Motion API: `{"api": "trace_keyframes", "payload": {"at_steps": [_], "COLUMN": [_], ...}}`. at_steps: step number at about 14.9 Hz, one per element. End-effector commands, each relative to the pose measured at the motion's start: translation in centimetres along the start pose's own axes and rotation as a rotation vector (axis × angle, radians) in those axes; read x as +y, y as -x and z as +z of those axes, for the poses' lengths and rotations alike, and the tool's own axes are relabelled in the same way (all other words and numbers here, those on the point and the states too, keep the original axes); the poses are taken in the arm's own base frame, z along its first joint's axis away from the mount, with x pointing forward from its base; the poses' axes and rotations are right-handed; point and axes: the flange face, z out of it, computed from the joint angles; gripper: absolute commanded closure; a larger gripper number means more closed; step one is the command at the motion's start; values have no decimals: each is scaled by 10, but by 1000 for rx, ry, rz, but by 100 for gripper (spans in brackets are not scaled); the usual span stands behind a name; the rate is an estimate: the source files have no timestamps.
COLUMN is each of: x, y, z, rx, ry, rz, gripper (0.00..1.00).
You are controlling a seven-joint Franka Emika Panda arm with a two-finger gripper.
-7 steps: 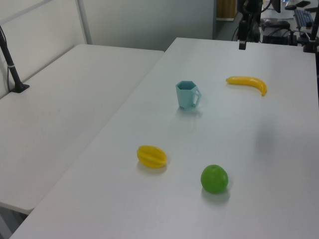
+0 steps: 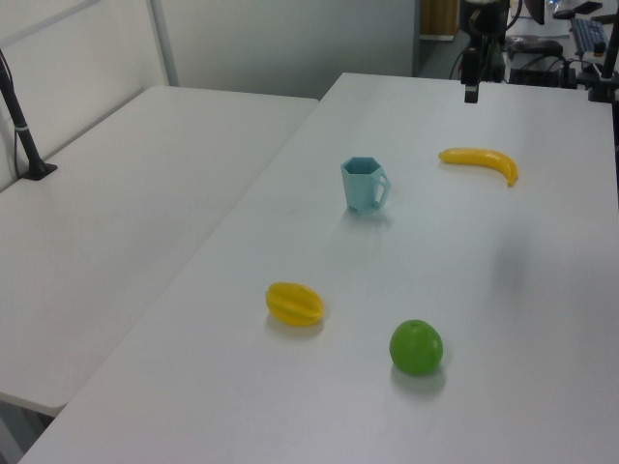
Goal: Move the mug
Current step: 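Move the gripper down over the teal hexagonal mug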
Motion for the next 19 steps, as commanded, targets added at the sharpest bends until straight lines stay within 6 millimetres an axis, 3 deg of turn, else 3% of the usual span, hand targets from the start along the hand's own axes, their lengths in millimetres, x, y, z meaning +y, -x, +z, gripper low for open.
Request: {"api": "trace_keyframes", "payload": {"at_steps": [1, 6, 13, 14, 16, 19], "x": [-5, -22, -38, -40, -43, -48], "y": [-23, -63, -110, -113, -117, -123], "z": [23, 85, 174, 181, 191, 209], "rx": [37, 91, 162, 171, 185, 204], "ry": [5, -2, -22, -21, -10, -14], "rz": [15, 156, 208, 212, 201, 191], "gripper": [0, 0, 0, 2, 17, 28]}}
